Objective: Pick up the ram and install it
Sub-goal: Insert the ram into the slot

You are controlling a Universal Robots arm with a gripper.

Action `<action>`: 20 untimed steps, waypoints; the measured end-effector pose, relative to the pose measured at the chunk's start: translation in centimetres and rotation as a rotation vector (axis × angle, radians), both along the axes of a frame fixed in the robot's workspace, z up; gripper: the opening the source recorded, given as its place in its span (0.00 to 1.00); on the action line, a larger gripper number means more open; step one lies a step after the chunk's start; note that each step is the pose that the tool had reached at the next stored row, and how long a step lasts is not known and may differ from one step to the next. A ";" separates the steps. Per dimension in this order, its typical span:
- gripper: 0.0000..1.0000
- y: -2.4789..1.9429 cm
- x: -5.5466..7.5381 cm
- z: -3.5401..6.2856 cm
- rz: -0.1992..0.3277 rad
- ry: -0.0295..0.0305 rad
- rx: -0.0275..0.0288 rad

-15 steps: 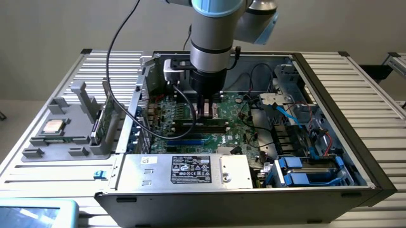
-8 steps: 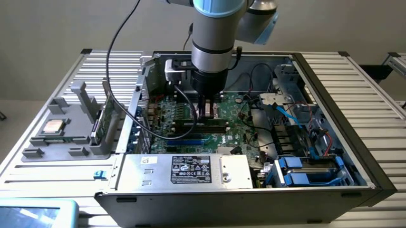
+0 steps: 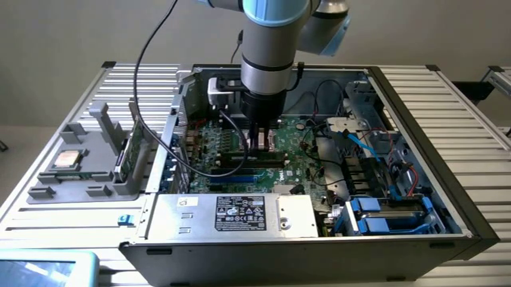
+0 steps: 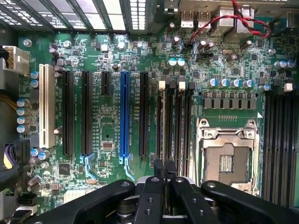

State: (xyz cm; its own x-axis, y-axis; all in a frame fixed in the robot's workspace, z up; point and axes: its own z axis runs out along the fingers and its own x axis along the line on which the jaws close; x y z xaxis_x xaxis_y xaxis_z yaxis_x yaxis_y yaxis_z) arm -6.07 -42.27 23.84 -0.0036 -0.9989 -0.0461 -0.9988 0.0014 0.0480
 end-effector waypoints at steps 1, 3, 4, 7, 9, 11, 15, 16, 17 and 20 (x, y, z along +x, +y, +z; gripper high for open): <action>0.11 0.00 0.0 -0.04 0.000 0.0000 -0.0001; 0.11 0.00 0.0 -0.12 0.000 0.0000 0.0000; 0.11 0.00 0.0 -0.17 0.000 0.0001 -0.0001; 0.11 0.00 0.0 -0.25 0.000 0.0002 -0.0003; 0.11 0.00 -0.1 -0.28 0.000 0.0001 -0.0001; 0.11 0.00 -0.1 -0.29 0.000 0.0001 0.0000; 0.11 0.00 -0.1 -0.29 -0.002 0.0001 0.0000; 0.11 0.00 -0.1 -0.29 -0.003 0.0001 0.0000; 0.11 0.00 -0.1 -0.29 -0.004 0.0001 0.0000; 0.11 0.00 -0.1 -0.29 -0.009 0.0001 0.0000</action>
State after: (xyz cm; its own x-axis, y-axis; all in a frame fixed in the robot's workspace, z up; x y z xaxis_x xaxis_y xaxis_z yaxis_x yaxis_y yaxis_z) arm -6.14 -42.27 23.55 -0.0123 -0.9989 -0.0461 -0.9988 0.0101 0.0481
